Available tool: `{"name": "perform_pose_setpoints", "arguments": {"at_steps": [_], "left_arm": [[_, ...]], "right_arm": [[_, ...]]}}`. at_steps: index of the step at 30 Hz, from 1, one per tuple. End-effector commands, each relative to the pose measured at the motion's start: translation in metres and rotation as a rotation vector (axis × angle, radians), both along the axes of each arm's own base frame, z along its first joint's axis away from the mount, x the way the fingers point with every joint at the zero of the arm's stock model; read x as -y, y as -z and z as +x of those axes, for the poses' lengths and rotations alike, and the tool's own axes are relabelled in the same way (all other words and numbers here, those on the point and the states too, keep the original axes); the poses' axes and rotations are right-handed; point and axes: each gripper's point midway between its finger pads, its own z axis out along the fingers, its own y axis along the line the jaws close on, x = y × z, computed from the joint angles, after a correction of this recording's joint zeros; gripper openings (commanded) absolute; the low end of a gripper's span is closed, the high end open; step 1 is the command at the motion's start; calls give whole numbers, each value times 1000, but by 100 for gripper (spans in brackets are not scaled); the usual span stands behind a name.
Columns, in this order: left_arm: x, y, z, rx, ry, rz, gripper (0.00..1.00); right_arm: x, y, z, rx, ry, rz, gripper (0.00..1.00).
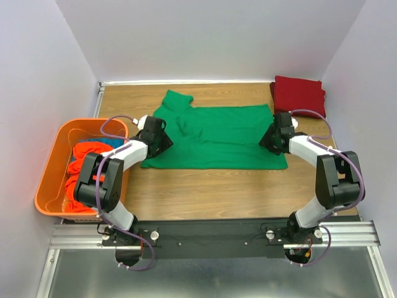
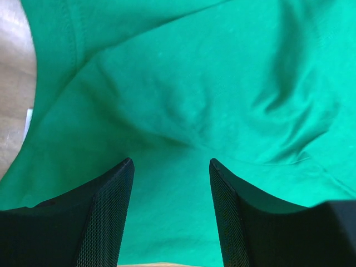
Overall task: Fold and stack the t-shirts
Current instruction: Fold the tshirt
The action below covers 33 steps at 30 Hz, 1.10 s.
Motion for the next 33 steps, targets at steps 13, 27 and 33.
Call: {"name": "perform_pose_setpoints", "arguments": {"at_steps": [13,27,33], "left_arm": [[-20,26,-52,-60,-129,35,63],[-12,22,-117,-69,-158,-6,62],[-14,1,-125,1,-145,-39,62]], "right_arm": [[8,45,-74,-138,124,46,59],[21,31,-137,-160,221,107,59],[21,27,-160,-168,220,124,59]]}}
